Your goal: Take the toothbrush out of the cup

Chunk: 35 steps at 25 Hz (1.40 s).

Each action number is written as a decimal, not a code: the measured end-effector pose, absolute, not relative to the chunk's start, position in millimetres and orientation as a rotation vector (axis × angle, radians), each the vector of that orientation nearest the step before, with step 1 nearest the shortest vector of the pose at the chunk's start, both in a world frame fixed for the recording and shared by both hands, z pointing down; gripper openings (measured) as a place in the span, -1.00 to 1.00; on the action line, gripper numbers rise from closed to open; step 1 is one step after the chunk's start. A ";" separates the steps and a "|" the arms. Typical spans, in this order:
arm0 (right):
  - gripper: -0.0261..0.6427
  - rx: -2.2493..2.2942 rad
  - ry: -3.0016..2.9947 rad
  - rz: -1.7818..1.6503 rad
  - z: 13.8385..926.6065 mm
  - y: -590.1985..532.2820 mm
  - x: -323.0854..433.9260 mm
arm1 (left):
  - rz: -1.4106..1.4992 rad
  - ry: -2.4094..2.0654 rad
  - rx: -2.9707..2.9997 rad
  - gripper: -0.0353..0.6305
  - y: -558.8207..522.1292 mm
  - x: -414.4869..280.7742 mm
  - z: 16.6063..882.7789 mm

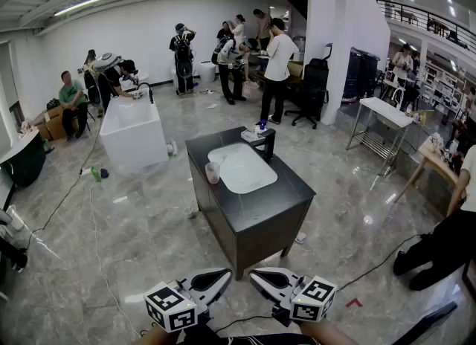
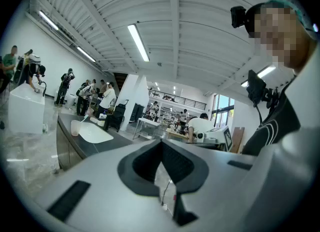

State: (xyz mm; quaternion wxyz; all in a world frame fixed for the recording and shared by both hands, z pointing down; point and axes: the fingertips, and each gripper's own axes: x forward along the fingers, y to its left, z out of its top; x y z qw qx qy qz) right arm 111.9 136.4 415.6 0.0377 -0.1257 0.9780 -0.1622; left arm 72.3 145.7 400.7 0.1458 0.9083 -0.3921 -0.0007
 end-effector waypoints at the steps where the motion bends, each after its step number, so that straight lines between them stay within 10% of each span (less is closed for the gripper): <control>1: -0.91 -0.383 3.000 -0.495 415.1 137.0 112.7 | 0.000 -1.131 2.615 -0.88 146.0 73.1 400.5; 35: -0.91 -0.363 2.994 -0.609 449.0 46.7 73.7 | -0.040 -1.122 2.495 -0.88 55.8 27.1 439.2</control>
